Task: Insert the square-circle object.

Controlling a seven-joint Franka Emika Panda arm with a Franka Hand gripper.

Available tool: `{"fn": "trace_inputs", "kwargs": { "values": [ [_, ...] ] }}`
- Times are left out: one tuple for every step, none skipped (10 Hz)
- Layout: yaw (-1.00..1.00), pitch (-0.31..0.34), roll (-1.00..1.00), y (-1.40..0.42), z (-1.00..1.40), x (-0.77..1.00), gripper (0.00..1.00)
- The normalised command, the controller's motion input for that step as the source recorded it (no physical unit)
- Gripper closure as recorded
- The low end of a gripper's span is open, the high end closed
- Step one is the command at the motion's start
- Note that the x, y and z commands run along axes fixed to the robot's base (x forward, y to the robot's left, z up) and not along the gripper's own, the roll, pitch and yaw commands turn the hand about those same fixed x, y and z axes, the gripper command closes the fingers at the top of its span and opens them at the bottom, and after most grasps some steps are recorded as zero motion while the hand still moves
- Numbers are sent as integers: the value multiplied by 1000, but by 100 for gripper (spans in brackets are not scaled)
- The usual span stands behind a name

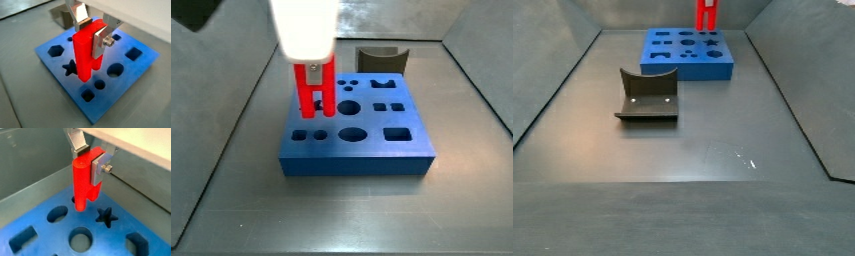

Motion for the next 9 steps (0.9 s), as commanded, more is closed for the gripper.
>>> {"fn": "trace_inputs", "kwargs": {
  "values": [
    [-571,0,23,-306,-37,-171,100],
    [-71,-11,0,-69,-109,-109,100],
    [89,-53,249,-426,-460,-117,100],
    [211,-70,286,-329,-463,-149,100],
    [331,-93,256,-237,-449,-74,100],
    [286,-50,229,-234,-420,0,100],
    [123,0,199,-126,-389,171,100],
    [0,7,160,-66,-397,186,100],
    [0,0,99,-31,-443,51,100]
  ]
}}
